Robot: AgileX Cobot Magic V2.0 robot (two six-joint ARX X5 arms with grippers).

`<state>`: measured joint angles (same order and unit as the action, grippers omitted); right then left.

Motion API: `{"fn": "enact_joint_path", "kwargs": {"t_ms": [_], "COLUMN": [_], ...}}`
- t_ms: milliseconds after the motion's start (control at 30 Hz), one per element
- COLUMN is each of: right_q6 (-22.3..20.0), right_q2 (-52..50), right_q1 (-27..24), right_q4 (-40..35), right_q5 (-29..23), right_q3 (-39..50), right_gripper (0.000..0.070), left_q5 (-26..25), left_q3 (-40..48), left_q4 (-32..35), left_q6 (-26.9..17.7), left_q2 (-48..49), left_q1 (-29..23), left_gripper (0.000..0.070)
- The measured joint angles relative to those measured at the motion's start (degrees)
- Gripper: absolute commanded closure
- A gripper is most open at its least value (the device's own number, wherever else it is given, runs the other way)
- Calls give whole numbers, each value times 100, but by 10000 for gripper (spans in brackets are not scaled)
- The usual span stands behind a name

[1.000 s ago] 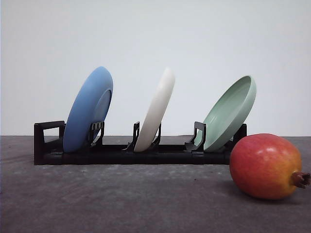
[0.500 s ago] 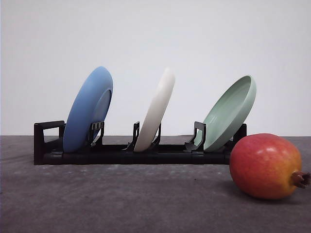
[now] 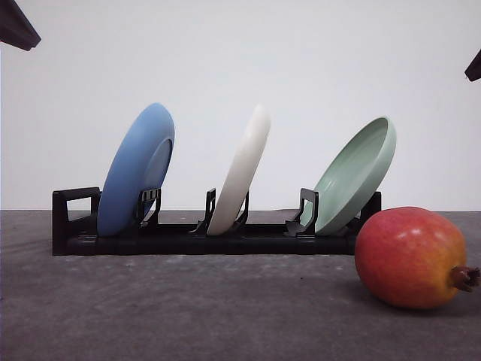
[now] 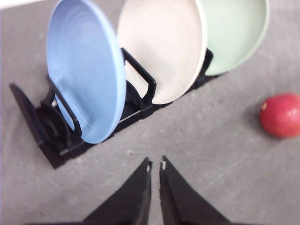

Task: Place pomegranate in white plate

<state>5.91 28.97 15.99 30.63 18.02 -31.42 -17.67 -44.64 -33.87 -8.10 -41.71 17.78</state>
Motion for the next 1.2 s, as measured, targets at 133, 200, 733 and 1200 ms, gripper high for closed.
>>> {"fn": "enact_joint_path", "kwargs": {"t_ms": [133,200,733,1200], "right_q6": [-15,-15,-15,-13], "right_q2": [0,0,0,0], "right_q1": [0,0,0,0], "right_q4": [0,0,0,0], "right_q5": [0,0,0,0], "right_q3": [0,0,0,0], "right_gripper": [410,345,296,296], "left_q5": [0,0,-174,1441], "left_q3": [0,0,0,-97], "left_q4": [2,7,992,3294], "left_q6": [-191,-201,-203,294], "left_q2": [0,0,-414,-2459], "left_q1": [11,11,786,2083], "left_gripper": [298,266,267,269]}}
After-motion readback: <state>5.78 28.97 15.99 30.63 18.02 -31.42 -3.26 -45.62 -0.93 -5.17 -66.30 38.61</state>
